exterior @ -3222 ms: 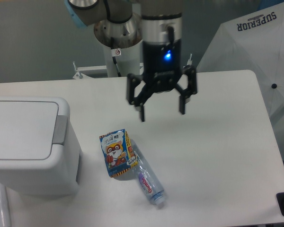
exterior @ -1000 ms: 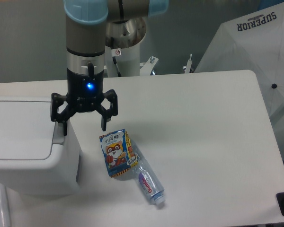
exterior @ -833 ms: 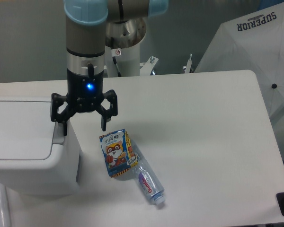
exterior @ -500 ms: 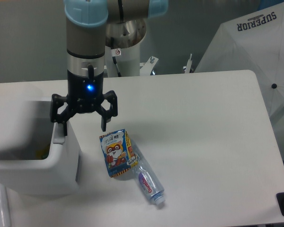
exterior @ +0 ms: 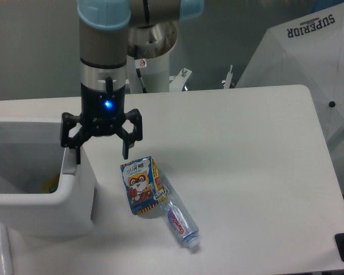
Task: Open the trash can
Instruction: 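Press the lid edge with the gripper so the lid swings open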
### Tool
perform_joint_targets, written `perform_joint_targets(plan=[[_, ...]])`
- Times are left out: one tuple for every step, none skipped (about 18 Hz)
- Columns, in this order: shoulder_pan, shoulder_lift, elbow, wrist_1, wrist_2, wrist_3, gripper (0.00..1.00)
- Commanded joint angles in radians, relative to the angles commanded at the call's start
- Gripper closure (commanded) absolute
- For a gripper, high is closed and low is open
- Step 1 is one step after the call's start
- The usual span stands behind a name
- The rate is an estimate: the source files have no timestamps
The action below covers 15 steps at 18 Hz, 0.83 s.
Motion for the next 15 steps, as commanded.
perform_joint_targets(plan=[[0.015,0.0,0.008,0.002,0.034,0.014,0.0],[0.031,-0.002,0.012,0.002,0.084,0.02,0.0],[0.044,-0.005,0.017,0.002,0.141,0.028,0.0],[0.054,-0.006,0.02,0.002,0.187,0.051,0.0],[0.064,-0.008,0.022,0.0,0.215,0.089,0.0],[0.078,-0.011,0.019,0.0,0.229,0.141,0.0],[0.103,-0.014,0.016,-0.005,0.232,0.204,0.0],[0.123,-0.015,0.011,-0.011,0.239,0.257,0.0],[0.141,-0.014,0.008,-0.015,0.255,0.31,0.0],[0.164,-0.015,0.005,-0.018,0.273,0.356,0.0],[0.185,-0.015,0.002,-0.018,0.285,0.394,0.0],[0.205,-0.015,0.0,-0.018,0.285,0.431,0.0],[0.225,-0.015,-0.001,-0.018,0.285,0.469,0.0],[0.25,-0.015,-0.001,-0.018,0.285,0.514,0.0],[0.271,-0.015,-0.001,-0.018,0.284,0.557,0.0]])
